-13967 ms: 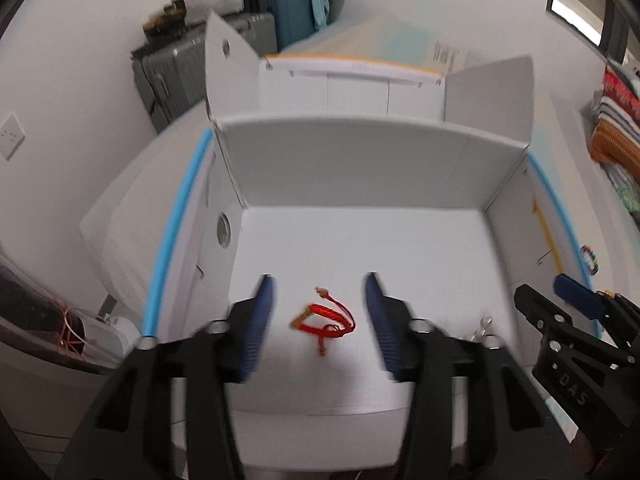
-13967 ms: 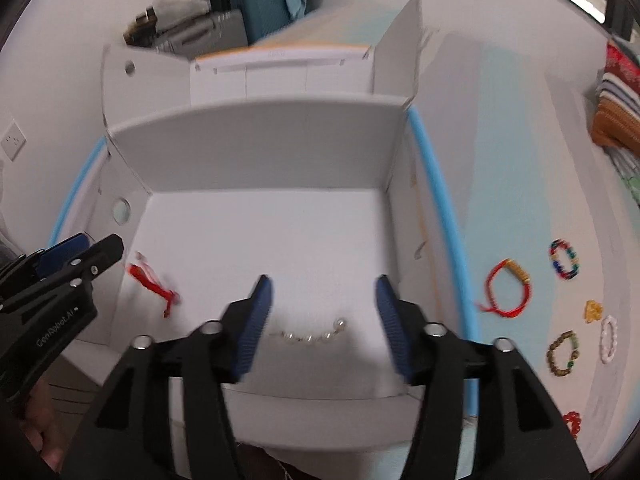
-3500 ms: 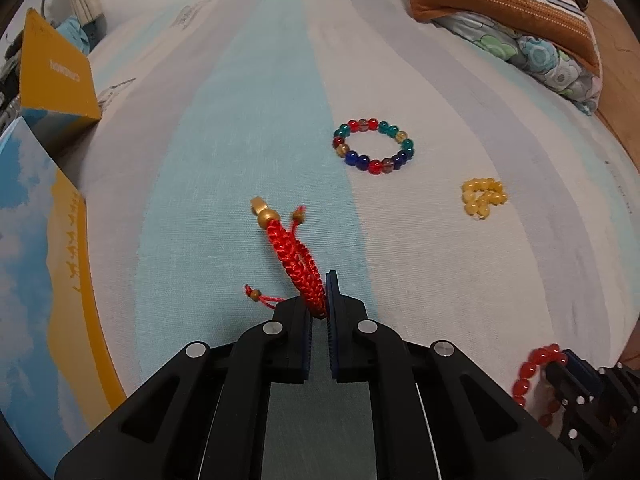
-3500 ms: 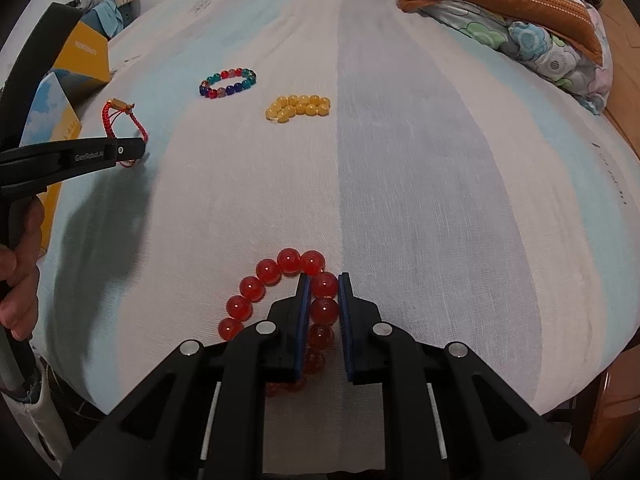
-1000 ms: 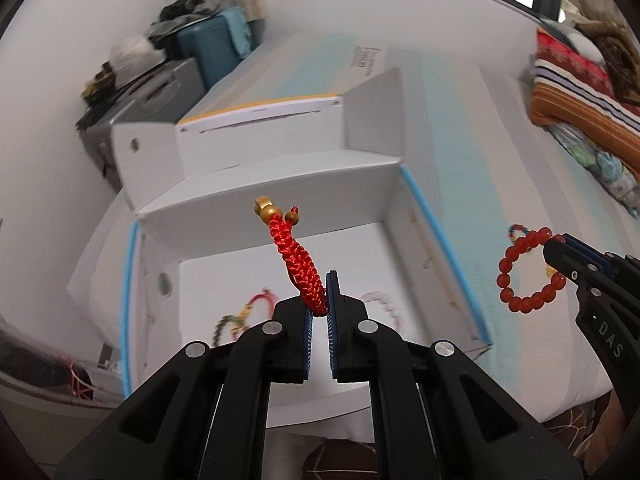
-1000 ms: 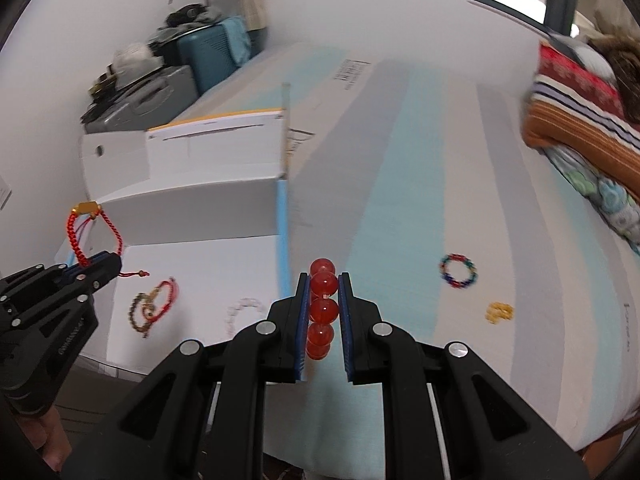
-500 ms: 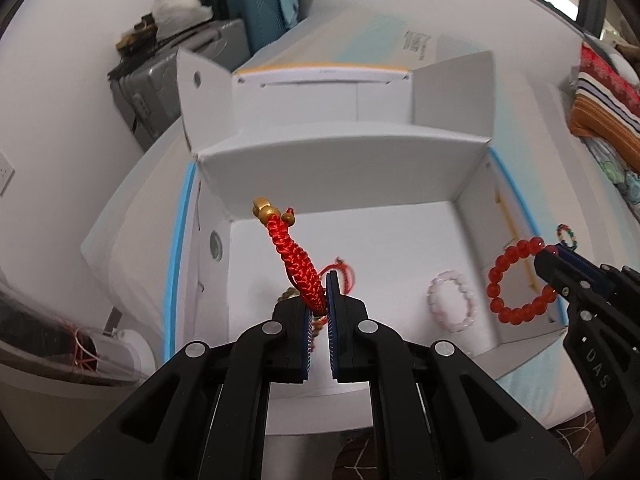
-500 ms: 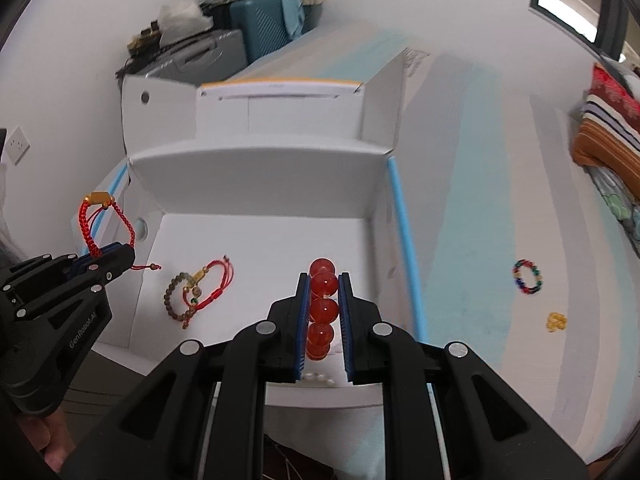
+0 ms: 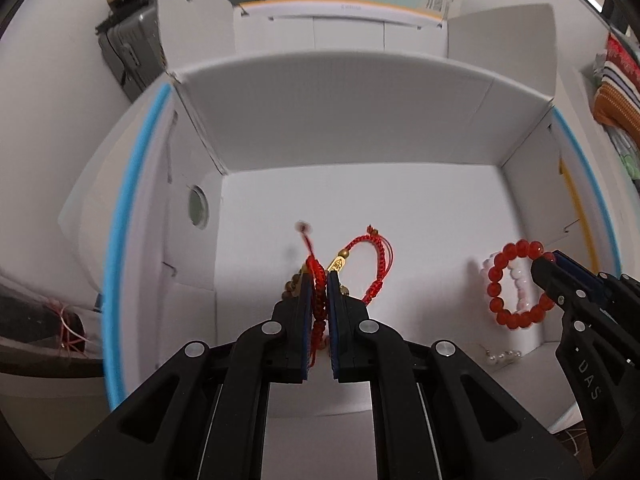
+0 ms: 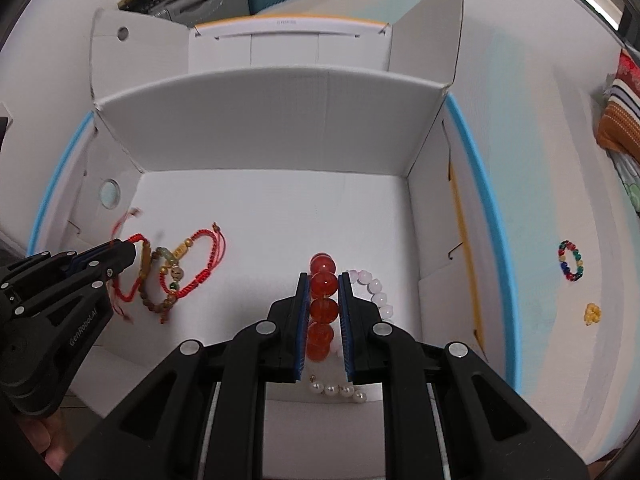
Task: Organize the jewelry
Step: 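Carry both bracelets into the white box and open both tools to release, then move both open tools back over the remaining bracelets on the bed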
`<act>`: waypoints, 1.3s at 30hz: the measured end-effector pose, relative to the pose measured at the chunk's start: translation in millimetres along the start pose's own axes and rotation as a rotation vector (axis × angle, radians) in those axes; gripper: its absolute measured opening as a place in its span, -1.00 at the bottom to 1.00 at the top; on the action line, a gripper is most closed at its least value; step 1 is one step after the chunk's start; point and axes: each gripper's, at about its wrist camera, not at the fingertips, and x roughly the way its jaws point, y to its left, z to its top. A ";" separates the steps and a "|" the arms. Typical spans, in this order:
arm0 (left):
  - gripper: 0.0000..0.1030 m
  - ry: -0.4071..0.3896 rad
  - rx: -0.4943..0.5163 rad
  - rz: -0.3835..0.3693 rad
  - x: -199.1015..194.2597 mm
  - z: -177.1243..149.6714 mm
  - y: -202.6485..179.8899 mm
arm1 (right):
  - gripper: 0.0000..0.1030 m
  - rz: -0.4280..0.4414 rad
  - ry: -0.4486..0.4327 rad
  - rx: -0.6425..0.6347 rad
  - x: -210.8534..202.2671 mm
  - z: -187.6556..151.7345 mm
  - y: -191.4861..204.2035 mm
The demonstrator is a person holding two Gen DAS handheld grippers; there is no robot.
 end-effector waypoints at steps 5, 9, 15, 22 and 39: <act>-0.86 0.015 0.003 -0.015 4.7 1.3 0.8 | -0.75 -0.006 0.035 -0.005 14.7 -1.5 -0.3; -0.83 0.009 0.004 -0.007 1.7 0.4 0.2 | -0.72 0.006 0.031 0.007 10.4 -2.0 0.7; -0.31 -0.050 -0.017 0.010 -22.0 -2.7 -0.4 | -0.14 0.027 -0.028 0.017 -19.1 0.7 -3.1; 0.43 -0.161 -0.033 0.025 -65.3 -1.9 -9.5 | 0.31 0.003 -0.121 0.055 -64.1 -6.4 -27.7; 0.89 -0.243 0.076 -0.081 -111.4 -12.2 -109.2 | 0.85 -0.114 -0.245 0.214 -131.7 -47.6 -142.7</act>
